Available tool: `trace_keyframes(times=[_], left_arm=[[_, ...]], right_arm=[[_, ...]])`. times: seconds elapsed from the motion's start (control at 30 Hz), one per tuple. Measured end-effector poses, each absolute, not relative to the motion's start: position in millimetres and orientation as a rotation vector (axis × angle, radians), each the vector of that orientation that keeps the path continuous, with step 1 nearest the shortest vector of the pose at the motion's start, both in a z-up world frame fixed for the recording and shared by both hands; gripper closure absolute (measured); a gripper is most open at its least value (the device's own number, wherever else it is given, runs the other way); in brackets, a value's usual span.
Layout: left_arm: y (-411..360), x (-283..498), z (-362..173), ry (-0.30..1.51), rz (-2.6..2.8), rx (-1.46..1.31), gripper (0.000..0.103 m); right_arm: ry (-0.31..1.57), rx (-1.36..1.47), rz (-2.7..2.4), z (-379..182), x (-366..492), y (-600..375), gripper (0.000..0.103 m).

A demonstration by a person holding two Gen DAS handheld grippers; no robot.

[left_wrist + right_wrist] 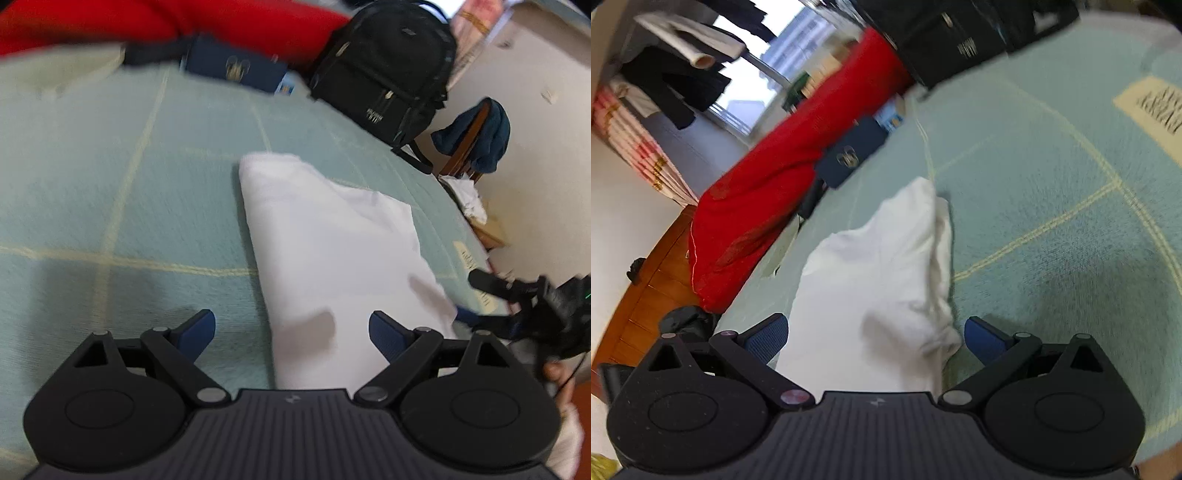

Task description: Fold clothes

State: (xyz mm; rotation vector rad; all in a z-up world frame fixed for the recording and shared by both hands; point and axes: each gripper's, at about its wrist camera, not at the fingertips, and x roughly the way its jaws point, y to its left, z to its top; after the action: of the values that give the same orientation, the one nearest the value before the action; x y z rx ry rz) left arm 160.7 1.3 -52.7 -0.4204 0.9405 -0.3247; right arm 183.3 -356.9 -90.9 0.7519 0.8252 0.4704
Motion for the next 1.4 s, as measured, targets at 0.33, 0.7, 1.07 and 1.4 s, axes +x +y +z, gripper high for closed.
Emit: trace_keyframes(times=[0.33, 0.7, 1.07, 1.4], left_arm=[[15.9, 215.7, -87.2, 1.056, -0.411, -0.662, 0.009], [4.2, 267.6, -100.2, 1.06, -0.504, -0.772, 0.009], [1.3, 252.0, -101.6, 1.117, -0.573, -0.814, 0.008], [-3.2, 248.2, -103.3, 1.12, -0.6, -0.846, 0.006]], right_arm=[[0.947, 0.888, 0.577, -118.1, 225.2, -354.2, 0.0], [0.953, 0.885, 0.597, -118.6, 269.5, -336.5, 0.0], [0.996, 0.869, 0.647, -120.7, 248.3, -345.3, 0.0], [1.011, 0.871, 0.674, -119.1, 248.6, -340.7, 0.0]])
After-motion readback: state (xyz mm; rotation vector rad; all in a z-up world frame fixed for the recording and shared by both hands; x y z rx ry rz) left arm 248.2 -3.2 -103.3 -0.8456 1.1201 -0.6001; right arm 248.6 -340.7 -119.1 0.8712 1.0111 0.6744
